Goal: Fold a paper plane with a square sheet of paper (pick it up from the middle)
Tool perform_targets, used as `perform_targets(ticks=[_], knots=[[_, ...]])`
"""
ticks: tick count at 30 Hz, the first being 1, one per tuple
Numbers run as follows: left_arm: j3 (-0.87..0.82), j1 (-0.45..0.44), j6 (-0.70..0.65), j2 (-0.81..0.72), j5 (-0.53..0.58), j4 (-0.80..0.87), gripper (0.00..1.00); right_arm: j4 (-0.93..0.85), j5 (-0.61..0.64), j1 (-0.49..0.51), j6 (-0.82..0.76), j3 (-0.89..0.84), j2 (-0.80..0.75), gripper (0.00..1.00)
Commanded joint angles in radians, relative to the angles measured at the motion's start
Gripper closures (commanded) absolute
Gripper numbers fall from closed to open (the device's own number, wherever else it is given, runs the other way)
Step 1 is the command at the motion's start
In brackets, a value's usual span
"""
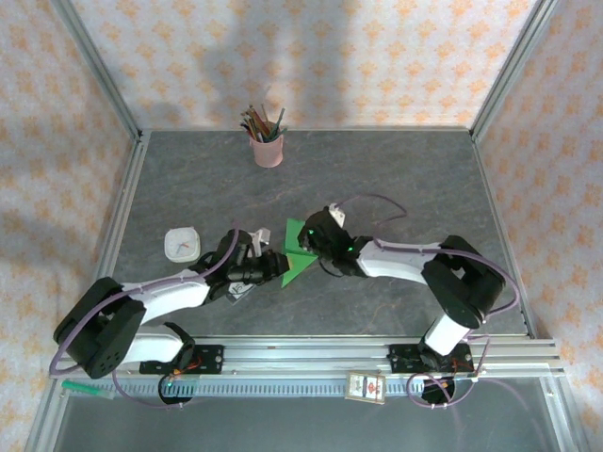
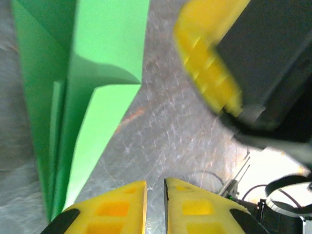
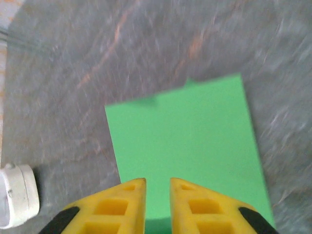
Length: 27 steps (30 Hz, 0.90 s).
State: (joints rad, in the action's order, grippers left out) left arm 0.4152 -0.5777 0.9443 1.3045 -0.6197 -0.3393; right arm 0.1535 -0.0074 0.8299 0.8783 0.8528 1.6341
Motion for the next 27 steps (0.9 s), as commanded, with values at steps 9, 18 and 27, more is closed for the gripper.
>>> perform_targets(ticks=[9, 18, 27], knots=[[0.150, 0.012, -0.030, 0.243, 0.040, -0.032, 0.87, -0.154, -0.011, -0.087, -0.279, -0.023, -0.087, 0.70], [0.141, 0.082, -0.055, 0.269, -0.016, -0.056, 0.86, -0.156, -0.060, -0.088, -0.308, -0.046, -0.067, 0.65], [0.147, 0.126, -0.069, 0.278, -0.057, -0.062, 0.82, -0.154, -0.094, -0.086, -0.309, -0.033, -0.028, 0.63]])
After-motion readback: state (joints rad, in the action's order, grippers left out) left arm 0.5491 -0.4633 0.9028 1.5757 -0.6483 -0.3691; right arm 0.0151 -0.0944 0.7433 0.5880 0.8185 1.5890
